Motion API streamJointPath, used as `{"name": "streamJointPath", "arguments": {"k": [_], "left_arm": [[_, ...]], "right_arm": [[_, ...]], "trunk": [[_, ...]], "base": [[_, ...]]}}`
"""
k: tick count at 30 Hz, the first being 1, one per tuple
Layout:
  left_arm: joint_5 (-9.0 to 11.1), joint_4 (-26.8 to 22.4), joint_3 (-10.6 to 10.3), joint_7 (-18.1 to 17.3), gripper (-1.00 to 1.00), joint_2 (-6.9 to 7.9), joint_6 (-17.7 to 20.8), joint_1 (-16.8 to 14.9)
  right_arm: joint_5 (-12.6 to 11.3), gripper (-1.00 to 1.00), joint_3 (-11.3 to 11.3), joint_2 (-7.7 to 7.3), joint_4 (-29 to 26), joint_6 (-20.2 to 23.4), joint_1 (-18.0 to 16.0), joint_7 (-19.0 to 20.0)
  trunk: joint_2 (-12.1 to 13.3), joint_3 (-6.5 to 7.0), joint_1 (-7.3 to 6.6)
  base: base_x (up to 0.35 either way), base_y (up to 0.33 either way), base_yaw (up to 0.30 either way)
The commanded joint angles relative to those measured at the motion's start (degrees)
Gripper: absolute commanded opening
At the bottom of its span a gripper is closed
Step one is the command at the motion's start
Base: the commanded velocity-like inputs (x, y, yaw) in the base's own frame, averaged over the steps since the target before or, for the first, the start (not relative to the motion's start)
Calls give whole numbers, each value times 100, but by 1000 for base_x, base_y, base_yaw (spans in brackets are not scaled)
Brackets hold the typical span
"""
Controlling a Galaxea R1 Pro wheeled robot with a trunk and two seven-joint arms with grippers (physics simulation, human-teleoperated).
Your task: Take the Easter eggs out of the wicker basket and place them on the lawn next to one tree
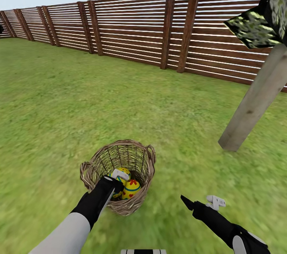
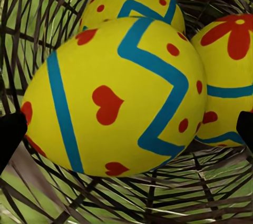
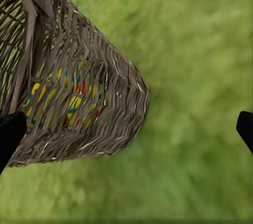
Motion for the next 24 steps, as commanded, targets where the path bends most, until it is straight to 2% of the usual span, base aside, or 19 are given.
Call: {"name": "streamJointPath", "arguments": {"k": [1, 14, 19, 24], "left_arm": [[-19, -23, -9, 4, 100, 3, 30, -2], [-19, -341, -8, 7, 100, 10, 12, -4], [-19, -350, -11, 1, 100, 10, 12, -4], [-19, -351, -20, -1, 100, 10, 12, -4]], "right_arm": [[-24, 100, -16, 6, -4, 44, -5, 17], [-24, 100, -17, 6, -4, 42, -4, 20], [-24, 100, -18, 6, -4, 44, -5, 18], [-24, 100, -18, 6, -4, 45, -4, 17]], "trunk": [[-2, -5, -1], [-2, -5, -1], [-9, -116, 12], [-9, -116, 12]], "base": [[0, 0, 0], [0, 0, 0], [0, 0, 0], [0, 0, 0]]}}
